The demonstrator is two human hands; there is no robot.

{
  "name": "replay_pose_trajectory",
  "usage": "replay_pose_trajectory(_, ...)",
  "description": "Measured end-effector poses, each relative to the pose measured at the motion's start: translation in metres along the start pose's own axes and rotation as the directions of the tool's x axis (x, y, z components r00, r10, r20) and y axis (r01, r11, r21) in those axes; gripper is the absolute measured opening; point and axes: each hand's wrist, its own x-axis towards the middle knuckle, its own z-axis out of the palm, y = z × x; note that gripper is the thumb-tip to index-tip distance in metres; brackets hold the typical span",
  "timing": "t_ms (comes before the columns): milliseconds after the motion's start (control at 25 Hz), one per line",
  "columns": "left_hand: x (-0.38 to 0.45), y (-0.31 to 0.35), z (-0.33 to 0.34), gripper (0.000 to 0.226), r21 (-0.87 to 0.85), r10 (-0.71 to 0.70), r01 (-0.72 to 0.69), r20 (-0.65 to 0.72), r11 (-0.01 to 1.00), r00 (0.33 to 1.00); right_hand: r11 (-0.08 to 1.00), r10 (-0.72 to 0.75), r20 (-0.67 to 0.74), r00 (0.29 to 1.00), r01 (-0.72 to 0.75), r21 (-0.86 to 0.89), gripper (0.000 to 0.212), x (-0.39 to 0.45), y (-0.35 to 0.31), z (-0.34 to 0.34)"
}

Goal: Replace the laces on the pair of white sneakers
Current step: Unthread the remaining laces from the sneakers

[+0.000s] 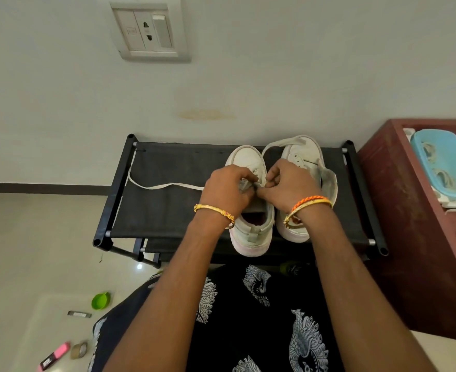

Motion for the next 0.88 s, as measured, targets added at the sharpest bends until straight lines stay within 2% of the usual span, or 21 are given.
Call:
replay_pose_trajectory(40,0.0,0.001,0.002,0.02,0.015,-0.009,0.009,-0.028,1.0,1.0,1.0,-0.012,-0.031,0.999,0.012,-0.012,0.017,-0.002,0.001,-0.001)
replay_pose_trajectory(120,0.001,0.004,0.005,0.019,0.03,-0.009,0.012,-0.068,0.999,0.998,0.997,-0.015,-0.045,0.999,0.018,0.076,0.007,-0.002,0.004,-0.004)
replay_pose_trajectory(240,0.003,0.001,0.005,0.02,0.084,0.065,-0.059,-0.073,0.995,0.995,0.973,0.047,-0.017,0.999,-0.041,0.225,0.016,0.0,0.011,-0.004)
replay_pose_trajectory(360,0.002,0.0,0.003,0.019,0.12,0.168,-0.157,-0.085,0.98,0.982,0.931,0.098,0.073,0.992,-0.118,0.347,0.012,0.005,0.014,-0.006)
replay_pose_trajectory(440,0.001,0.001,0.004,0.019,0.142,0.198,-0.184,-0.094,0.973,0.976,0.927,0.095,0.08,0.992,-0.118,0.356,0.009,0.006,0.016,-0.007)
replay_pose_trajectory(600,0.0,0.0,0.006,0.021,0.169,0.163,-0.143,-0.112,0.975,0.98,0.938,0.07,0.029,0.997,-0.075,0.339,0.01,0.003,0.015,-0.003)
replay_pose_trajectory(720,-0.003,-0.003,0.007,0.013,0.009,0.076,-0.075,-0.178,0.997,0.981,0.94,0.055,-0.002,0.998,-0.051,0.337,0.007,0.003,0.015,0.001)
replay_pose_trajectory(800,-0.004,-0.003,0.008,0.007,-0.185,-0.062,0.016,-0.24,0.983,0.969,0.943,0.056,-0.014,0.998,-0.048,0.328,0.004,0.003,0.015,0.002)
replay_pose_trajectory(880,-0.002,-0.004,0.008,0.004,-0.385,-0.249,0.141,-0.246,0.912,0.937,0.948,0.057,-0.019,0.998,-0.048,0.316,0.006,0.002,0.015,0.002)
